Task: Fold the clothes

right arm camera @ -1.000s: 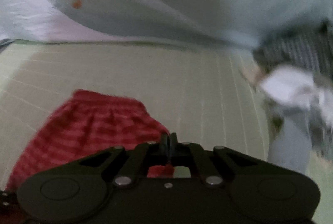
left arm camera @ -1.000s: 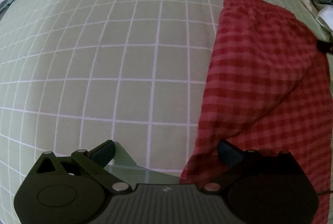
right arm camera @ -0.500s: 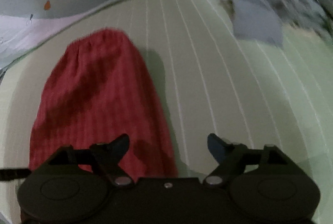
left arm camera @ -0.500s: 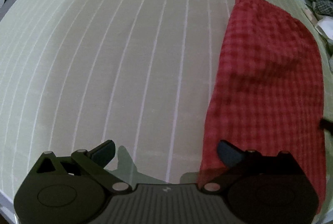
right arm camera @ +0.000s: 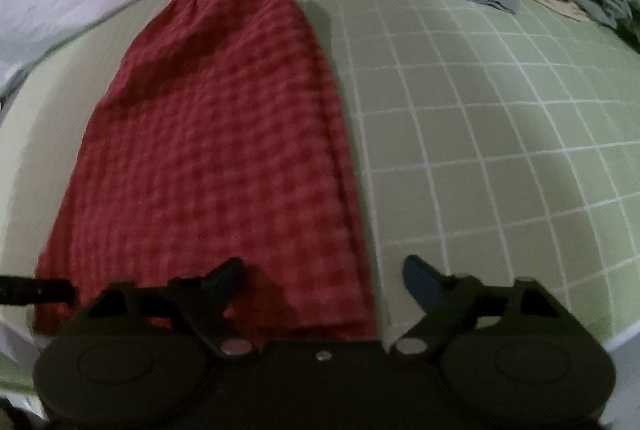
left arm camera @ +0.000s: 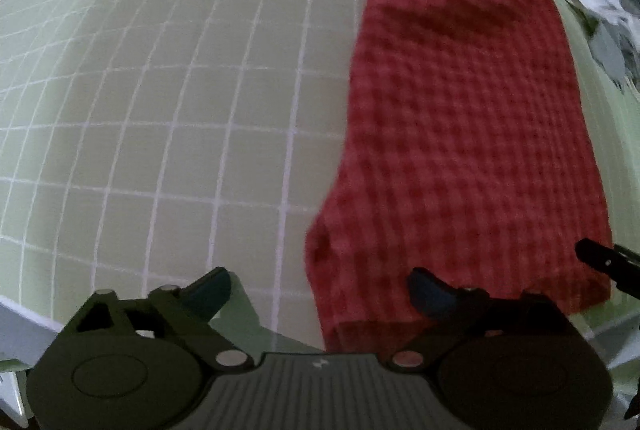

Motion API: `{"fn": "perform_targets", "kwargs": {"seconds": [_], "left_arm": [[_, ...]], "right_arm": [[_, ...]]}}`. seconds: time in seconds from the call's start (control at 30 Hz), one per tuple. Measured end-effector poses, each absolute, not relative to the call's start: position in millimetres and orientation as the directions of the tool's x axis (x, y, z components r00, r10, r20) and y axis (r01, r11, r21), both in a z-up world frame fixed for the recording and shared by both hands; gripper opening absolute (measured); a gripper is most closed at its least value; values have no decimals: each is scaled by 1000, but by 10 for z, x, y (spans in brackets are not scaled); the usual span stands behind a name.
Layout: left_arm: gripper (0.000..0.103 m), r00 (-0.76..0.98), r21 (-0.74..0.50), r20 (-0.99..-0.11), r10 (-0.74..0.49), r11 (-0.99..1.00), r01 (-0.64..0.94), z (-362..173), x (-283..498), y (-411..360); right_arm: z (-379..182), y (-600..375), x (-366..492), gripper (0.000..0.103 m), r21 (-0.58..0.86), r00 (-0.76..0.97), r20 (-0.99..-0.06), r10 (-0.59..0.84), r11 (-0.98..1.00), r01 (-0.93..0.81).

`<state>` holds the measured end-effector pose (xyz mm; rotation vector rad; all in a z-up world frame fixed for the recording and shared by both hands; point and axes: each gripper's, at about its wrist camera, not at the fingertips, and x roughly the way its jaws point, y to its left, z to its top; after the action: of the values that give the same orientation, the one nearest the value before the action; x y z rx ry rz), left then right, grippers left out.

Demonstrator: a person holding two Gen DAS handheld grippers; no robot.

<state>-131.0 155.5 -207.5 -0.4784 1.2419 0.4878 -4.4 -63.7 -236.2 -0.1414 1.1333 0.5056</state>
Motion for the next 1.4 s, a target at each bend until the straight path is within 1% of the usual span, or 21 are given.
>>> {"fn": "perform_targets", "kwargs": {"seconds": [0.03, 0.07, 0.1, 0.13, 0.17, 0.2, 0.23, 0.27, 0.3, 0.33, 0.37, 0.53, 0.6, 0.7, 0.83, 0.97, 1.07, 1.2, 1.4], "left_arm": [[89, 252, -74, -963, 95, 807, -586, -2069, -1332, 1518], [87, 255, -69, -962, 100, 811, -581, -2063, -1354, 1480], [83, 257, -65, -961, 105, 815, -576, -2057, -1377, 1442], [77, 260, -60, -959, 110, 819, -570, -2051, -1399, 1404], [73, 263, -56, -958, 116, 823, -565, -2045, -1421, 1366], [64, 265, -51, -957, 121, 827, -560, -2039, -1443, 1329], [53, 268, -48, -955, 124, 830, -556, -2033, -1463, 1294], [47, 275, -63, -955, 113, 828, -558, -2032, -1457, 1295], [30, 281, -77, -954, 101, 825, -560, -2031, -1451, 1296], [8, 287, -92, -954, 90, 822, -562, -2030, -1445, 1296], [6, 293, -106, -953, 78, 819, -564, -2029, -1439, 1297], [4, 334, -168, -942, 40, 804, -571, -1940, -1427, 1333], [4, 374, -202, -927, 35, 793, -574, -1783, -1456, 1387], [4, 436, -231, -898, 61, 778, -584, -1503, -1442, 1480], [4, 531, -313, -845, 66, 744, -591, -1150, -1339, 1609], [4, 596, -346, -798, 95, 737, -580, -886, -1165, 1664], [4, 601, -359, -794, 93, 725, -587, -878, -1070, 1746], [4, 607, -377, -789, 90, 709, -595, -867, -944, 1855], [4, 610, -400, -789, 78, 689, -605, -909, -672, 2056]], "right_arm": [[-2352, -631, -101, 78, 128, 326, -894, 306, 873, -470], [-2359, -623, -147, 70, 113, 328, -895, 303, 865, -489], [-2359, -620, -195, 62, 98, 332, -894, 300, 855, -509], [-2350, -611, -232, 57, 93, 334, -892, 306, 845, -526], [-2341, -603, -264, 46, 97, 332, -888, 319, 834, -543], [-2335, -597, -288, 32, 103, 329, -884, 332, 825, -555], [-2330, -597, -309, 24, 114, 324, -881, 345, 820, -561], [-2328, -601, -328, 12, 131, 315, -879, 357, 817, -561], [-2327, -607, -346, 6, 152, 302, -878, 371, 815, -559], [-2324, -619, -372, 5, 170, 290, -876, 385, 811, -560], [-2313, -623, -397, 4, 175, 287, -875, 390, 807, -564], [-2066, -719, -483, 3, 174, 321, -848, 423, 792, -585], [-1921, -763, -458, 3, 190, 340, -826, 449, 791, -581], [-1709, -780, -381, 3, 213, 377, -787, 489, 789, -577], [-1453, -743, -249, 3, 241, 431, -722, 540, 781, -576], [-1229, -760, -4, 3, 340, 454, -654, 605, 771, -539], [-1132, -772, 186, 3, 401, 462, -616, 638, 759, -513], [-1091, -753, 379, 3, 441, 469, -590, 657, 749, -495], [-1219, -698, 623, 3, 475, 465, -600, 651, 757, -448]]}}
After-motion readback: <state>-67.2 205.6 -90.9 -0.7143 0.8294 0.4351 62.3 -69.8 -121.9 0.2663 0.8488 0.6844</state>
